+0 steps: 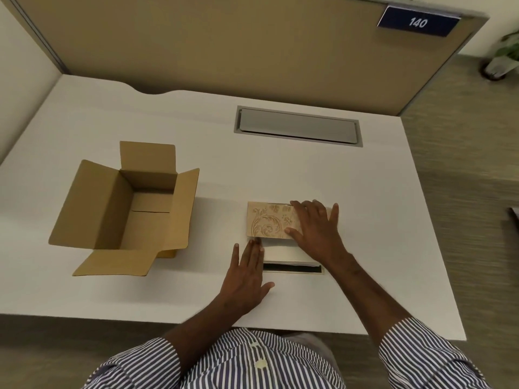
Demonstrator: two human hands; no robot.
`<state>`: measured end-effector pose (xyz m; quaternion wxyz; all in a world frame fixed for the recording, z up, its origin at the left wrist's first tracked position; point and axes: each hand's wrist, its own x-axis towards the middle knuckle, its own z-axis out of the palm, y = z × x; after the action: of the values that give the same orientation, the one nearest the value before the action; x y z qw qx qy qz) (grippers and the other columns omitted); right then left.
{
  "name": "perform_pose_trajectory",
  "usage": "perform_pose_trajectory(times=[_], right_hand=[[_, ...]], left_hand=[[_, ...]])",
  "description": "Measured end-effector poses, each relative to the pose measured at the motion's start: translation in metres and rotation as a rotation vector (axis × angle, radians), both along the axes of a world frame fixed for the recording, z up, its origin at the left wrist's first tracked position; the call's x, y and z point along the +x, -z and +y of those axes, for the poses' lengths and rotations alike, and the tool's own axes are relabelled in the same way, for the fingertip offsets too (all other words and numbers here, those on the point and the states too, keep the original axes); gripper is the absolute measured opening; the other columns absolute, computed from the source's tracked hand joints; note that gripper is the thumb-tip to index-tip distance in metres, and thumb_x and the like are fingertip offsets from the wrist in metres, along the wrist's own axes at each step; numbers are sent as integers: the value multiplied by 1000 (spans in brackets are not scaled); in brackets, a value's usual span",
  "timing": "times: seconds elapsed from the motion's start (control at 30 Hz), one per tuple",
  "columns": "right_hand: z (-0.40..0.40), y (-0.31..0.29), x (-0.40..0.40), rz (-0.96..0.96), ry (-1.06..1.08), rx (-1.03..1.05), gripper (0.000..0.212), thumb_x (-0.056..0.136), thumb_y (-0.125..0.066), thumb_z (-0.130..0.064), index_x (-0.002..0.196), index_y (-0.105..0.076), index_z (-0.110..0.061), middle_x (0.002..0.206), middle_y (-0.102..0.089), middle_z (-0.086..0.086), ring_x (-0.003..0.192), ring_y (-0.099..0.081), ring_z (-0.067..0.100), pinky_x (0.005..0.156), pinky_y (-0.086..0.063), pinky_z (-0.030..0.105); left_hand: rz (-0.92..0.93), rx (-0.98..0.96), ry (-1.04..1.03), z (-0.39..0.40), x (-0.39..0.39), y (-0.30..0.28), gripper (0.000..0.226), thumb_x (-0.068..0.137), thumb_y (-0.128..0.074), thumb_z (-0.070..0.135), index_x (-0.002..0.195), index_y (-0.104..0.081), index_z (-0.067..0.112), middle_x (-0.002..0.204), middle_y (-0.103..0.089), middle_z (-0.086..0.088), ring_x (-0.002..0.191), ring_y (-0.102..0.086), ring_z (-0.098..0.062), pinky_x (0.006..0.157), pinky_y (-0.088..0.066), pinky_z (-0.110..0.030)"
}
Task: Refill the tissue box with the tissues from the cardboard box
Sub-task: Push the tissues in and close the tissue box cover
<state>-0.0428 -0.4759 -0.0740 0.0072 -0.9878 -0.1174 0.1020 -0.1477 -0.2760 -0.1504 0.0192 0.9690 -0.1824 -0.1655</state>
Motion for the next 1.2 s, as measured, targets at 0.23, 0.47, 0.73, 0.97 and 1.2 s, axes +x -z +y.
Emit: perform_pose_trajectory(times=[0.23, 0.47, 0.73, 0.97, 1.2], right_hand=[[0, -5, 48, 176, 39, 108, 72, 97, -48, -60, 157, -23, -29, 156, -38, 8, 148, -26, 30, 118, -4, 69], [-3, 4, 81, 282, 27, 84, 72, 97, -44, -64, 158, -20, -32, 157, -38, 12, 146, -29, 36, 118, -5, 68], [-21, -3, 50, -66, 180, 668, 53, 100, -57, -43, 149, -47, -25, 154, -47, 0, 143, -39, 17, 122, -26, 40], [-54, 35, -47, 10, 1078, 1125, 37, 102, -53, -43, 124, -69, -18, 128, -68, 5, 120, -61, 21, 111, -45, 47], [-38, 51, -56, 252, 1089, 1073, 55, 102, -44, -57, 142, -54, -21, 145, -56, 9, 130, -53, 28, 111, -44, 47]], left_hand=[[-9, 10, 41, 6, -1, 4, 89, 99, -22, 66, 158, 3, 5, 165, 17, -19, 152, 18, -35, 121, 6, -62], [37, 8, 46, 7, 4, -1, 86, 100, -19, 65, 159, 4, 8, 166, 18, -15, 153, 19, -32, 123, 8, -58], [-106, -275, -6, 19, 9, -6, 72, 103, -25, 55, 161, -11, 14, 169, 4, -8, 156, 7, -24, 127, -7, -49], [415, -999, -892, 22, 23, -16, 84, 90, -33, 68, 159, -23, 22, 166, -24, -1, 152, -25, -18, 123, -18, -35], [543, -1073, -989, 9, 33, -20, 67, 101, -31, 59, 146, -49, 13, 148, -54, -7, 136, -49, -25, 121, -32, -43]])
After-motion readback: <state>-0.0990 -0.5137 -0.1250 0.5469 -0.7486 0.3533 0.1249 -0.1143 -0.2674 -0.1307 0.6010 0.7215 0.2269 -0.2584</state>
